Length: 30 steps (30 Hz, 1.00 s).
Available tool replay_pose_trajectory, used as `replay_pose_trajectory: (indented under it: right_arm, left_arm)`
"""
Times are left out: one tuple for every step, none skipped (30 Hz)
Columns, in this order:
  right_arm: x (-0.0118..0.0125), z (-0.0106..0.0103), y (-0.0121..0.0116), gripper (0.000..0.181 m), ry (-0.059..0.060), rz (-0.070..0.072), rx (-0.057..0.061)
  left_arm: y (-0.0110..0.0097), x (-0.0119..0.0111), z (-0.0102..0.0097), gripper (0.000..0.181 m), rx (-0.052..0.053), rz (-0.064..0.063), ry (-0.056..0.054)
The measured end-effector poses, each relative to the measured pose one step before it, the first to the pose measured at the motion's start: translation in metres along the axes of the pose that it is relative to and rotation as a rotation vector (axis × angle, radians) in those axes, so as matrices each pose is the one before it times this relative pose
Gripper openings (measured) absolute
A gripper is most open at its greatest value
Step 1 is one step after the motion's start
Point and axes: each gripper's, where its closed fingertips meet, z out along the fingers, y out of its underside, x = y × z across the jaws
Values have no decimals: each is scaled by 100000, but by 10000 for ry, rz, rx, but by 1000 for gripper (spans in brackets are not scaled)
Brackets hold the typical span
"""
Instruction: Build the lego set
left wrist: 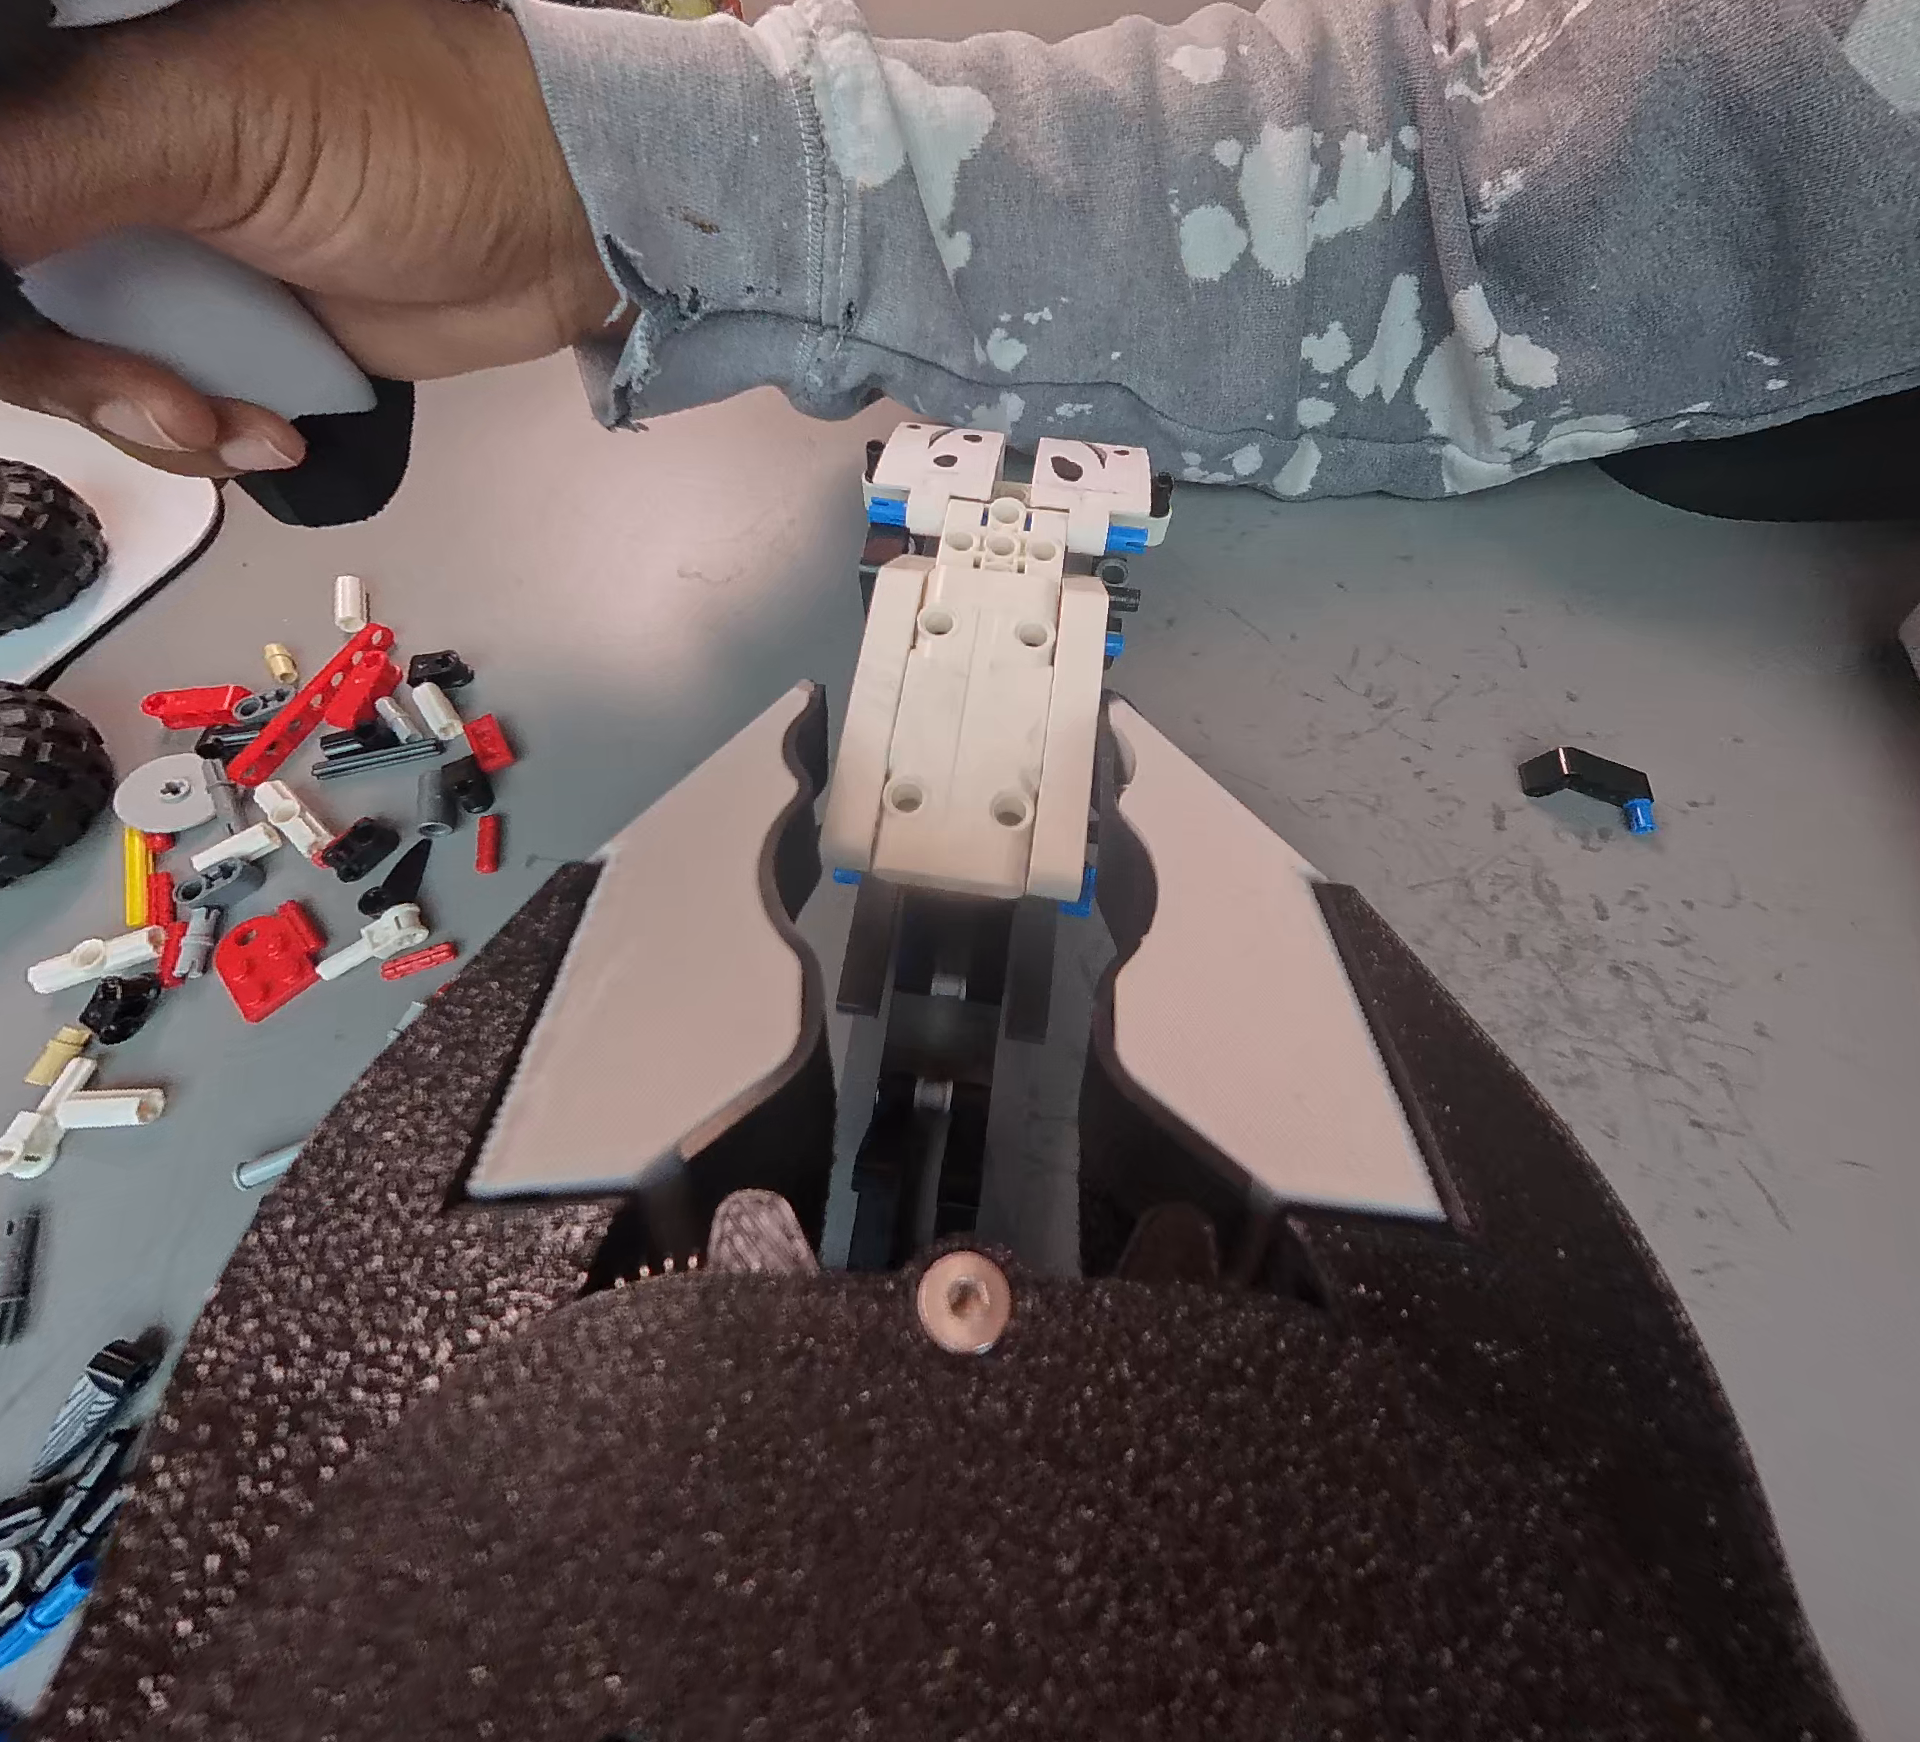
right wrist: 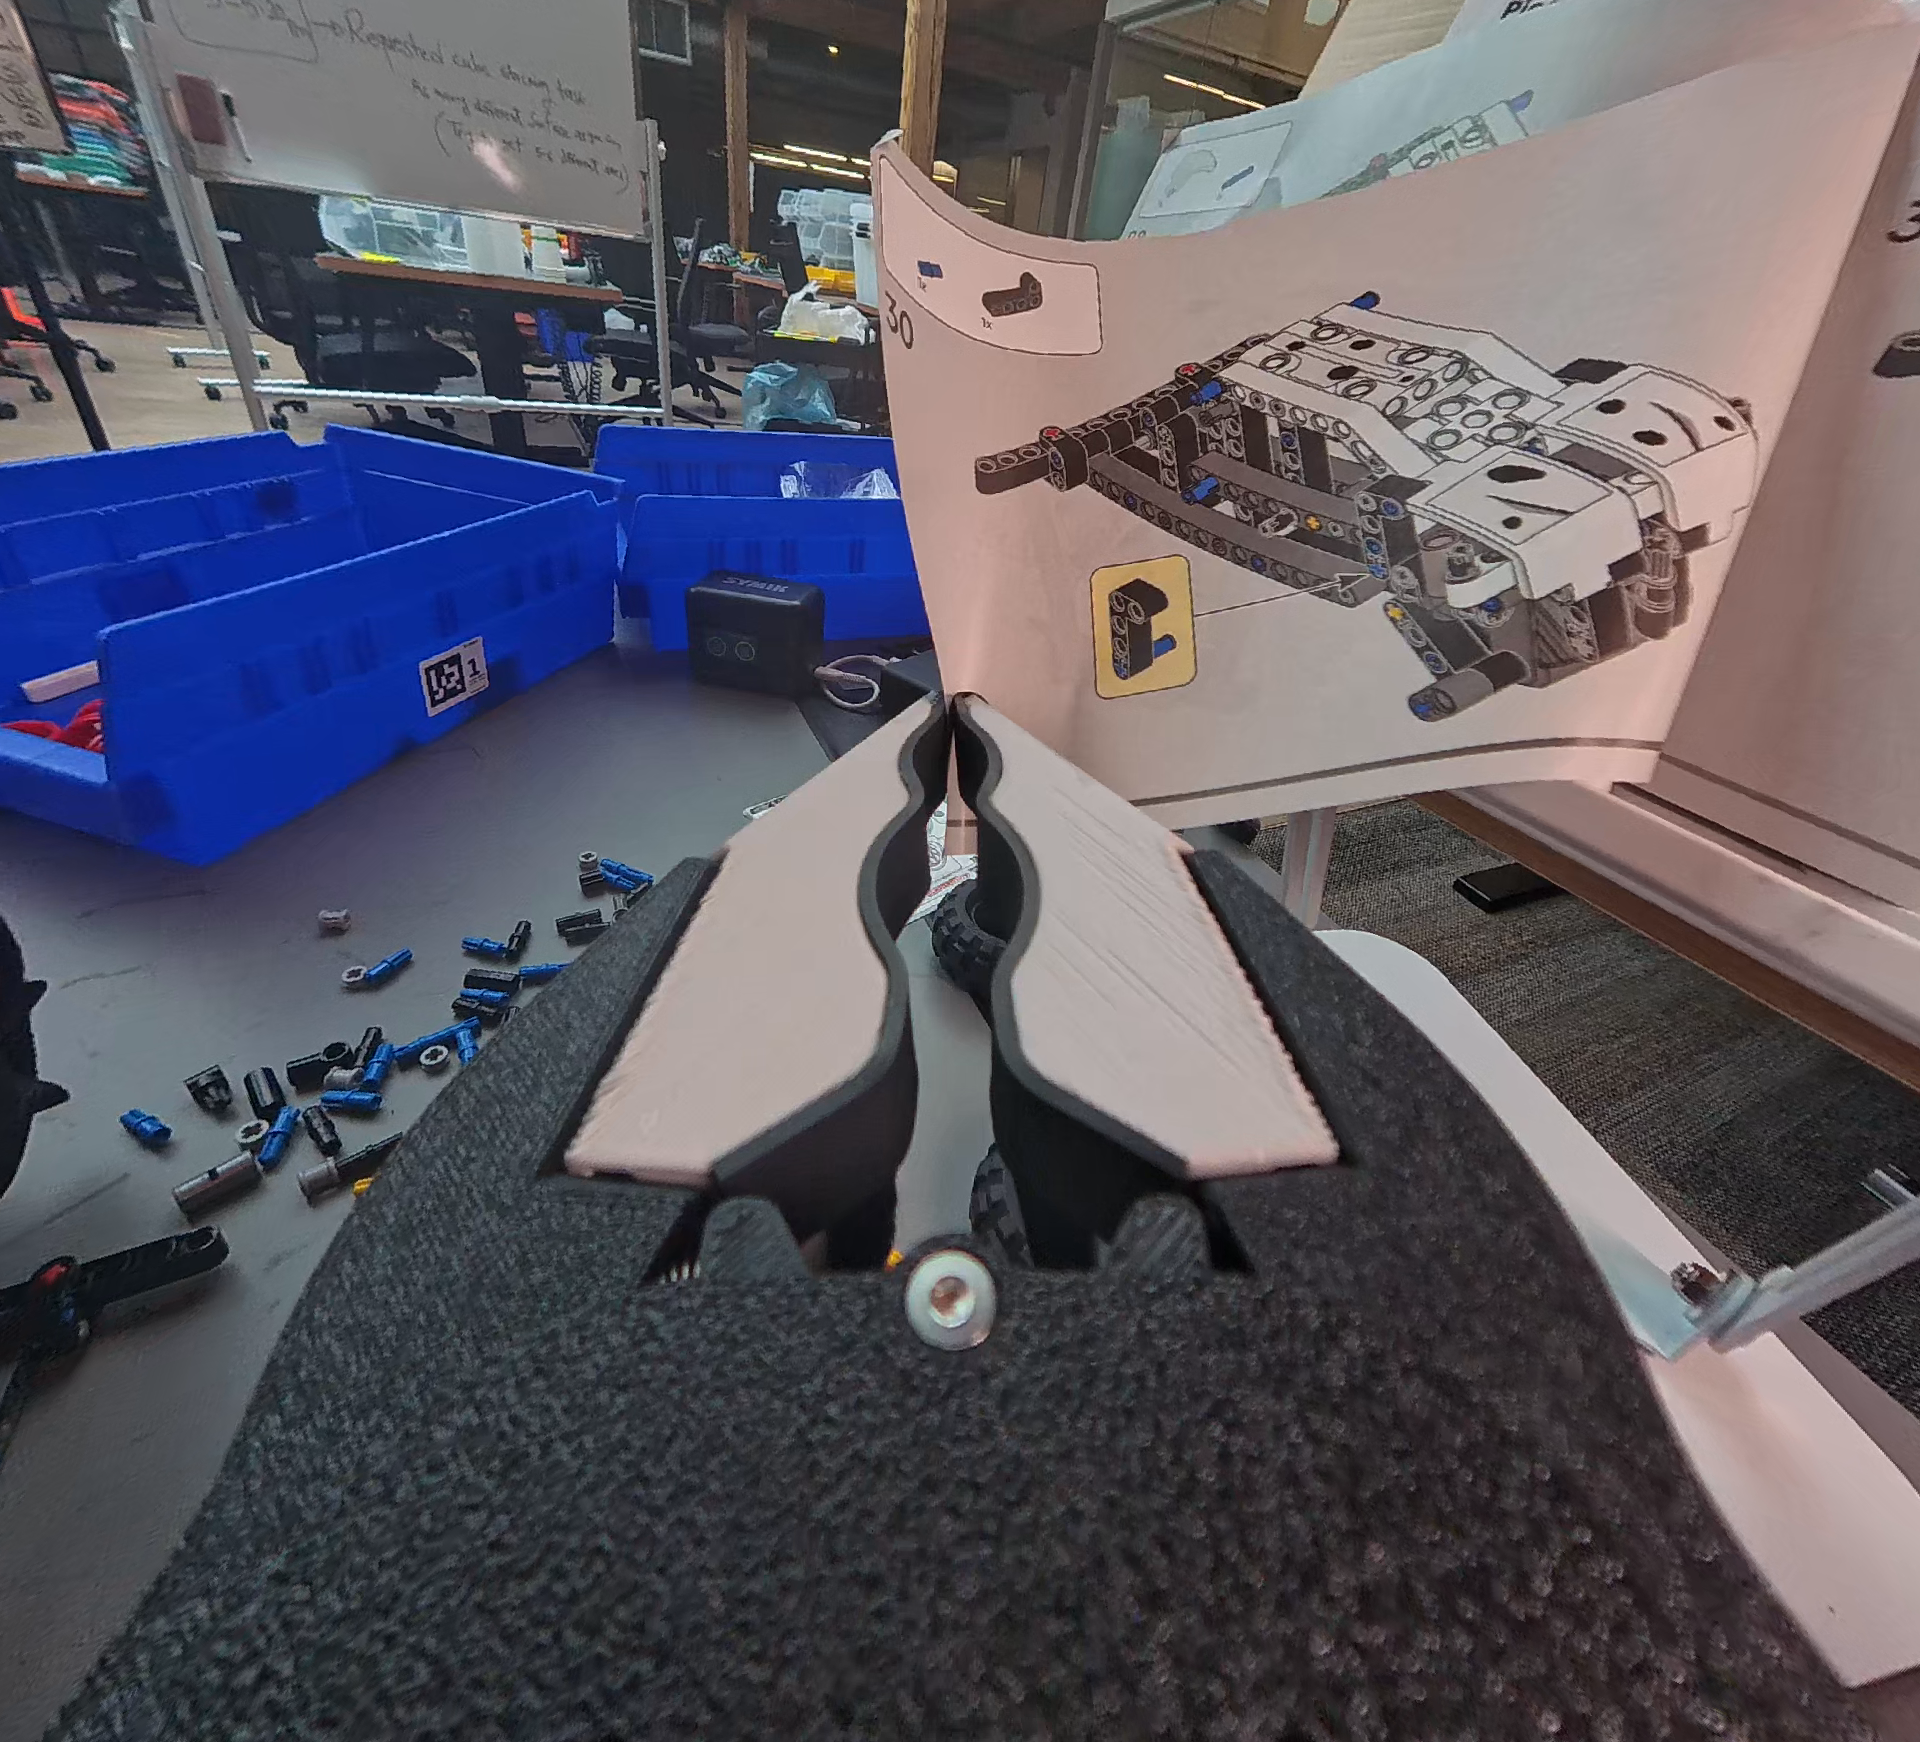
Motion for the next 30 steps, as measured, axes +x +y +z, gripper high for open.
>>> replay_pose_trajectory:
  right_arm:
    - [9,0,0,0,5,-4,0]
    - [2,-8,5,0,-2,4,4]
    - [17,5,26,0,0,16,-2]
    - [4,1,14,0,1,21,6]
    - [-21,6,-3,0,-6,16,9]
    - [-19,2,-3,0,-6,1,2]
    - [-2,-1,4,0,1,-10,-3]
    - [-6,2,-4,0,1,-4,2]
    - [12,7,22,0,-3,16,1]
    - [27,0,53,0,0,27,-5]
    - [40,1,50,0,6,21,-3]
    - [37,-16,35,0,4,18,0]
    - [33,-5,15,0,0,23,0]
    - [36,-9,-8,0,-1,28,9]
    - [24,-8,-2,0,-4,40,12]
    - [27,-9,1,0,-3,38,10]
    - [30,-7,28,0,4,18,-3]
    - [52,-20,16,0,16,-2,-10]
    - [36,-18,-25,0,13,-11,4]
    - [8,-8,-71,0,-1,4,15]
    - [-6,-21,-96,0,-9,22,26]
    - [-28,-17,-102,0,-13,15,29]
    - [-8,-16,-65,0,-7,-1,17]
    - [-7,-14,-30,0,-1,-6,6]
    - [21,1,-15,0,-1,10,6]
    - [4,-9,-7,0,-7,21,6]
    - [6,-10,-13,0,-5,11,3]
    - [17,-17,-16,0,4,-4,4]
    - [8,-13,-42,0,3,-4,8]
    - [-8,-20,-49,0,-4,3,13]
  left_arm:
    - [-2,6,2,50,1,5,-3]
    - [-1,-9,5,50,-2,9,-6]
    - [4,-2,-1,50,-3,9,-8]
    - [-8,-10,9,50,3,5,-10]
    - [-13,-24,7,51,9,0,-17]
    - [7,-11,6,51,1,1,-7]
    - [-3,10,2,51,2,6,0]
    - [1,0,-10,51,-7,7,4]
    - [8,4,-4,51,-6,13,-1]
    - [15,3,2,51,-5,11,-2]
    - [-4,1,2,51,3,2,2]
    - [8,6,0,51,3,-5,6]
    - [4,-8,-8,51,0,-5,6]
    - [0,-8,3,51,-2,-10,5]
    - [-20,-1,0,51,-3,-18,1]
    - [-7,-5,3,51,-6,-22,-4]
    - [0,2,-1,51,0,-25,-1]
    - [4,7,-3,50,9,-20,15]
    - [-11,10,-16,49,18,-29,32]
    - [-8,12,-28,48,9,-32,42]
    - [1,-14,0,48,-3,-16,17]
    - [-6,-15,6,48,13,-5,2]
    - [-3,-13,10,48,19,-6,-2]
    - [-1,-17,-7,48,14,-19,2]
    - [-5,-17,-7,48,6,-40,13]
    - [-14,-17,-7,48,15,-45,15]
    - [-23,-8,2,47,29,-53,13]
    - [-22,-15,-2,48,28,-72,18]
    - [-16,-30,-17,47,28,-83,21]
    - [-26,-44,-6,47,28,-104,22]
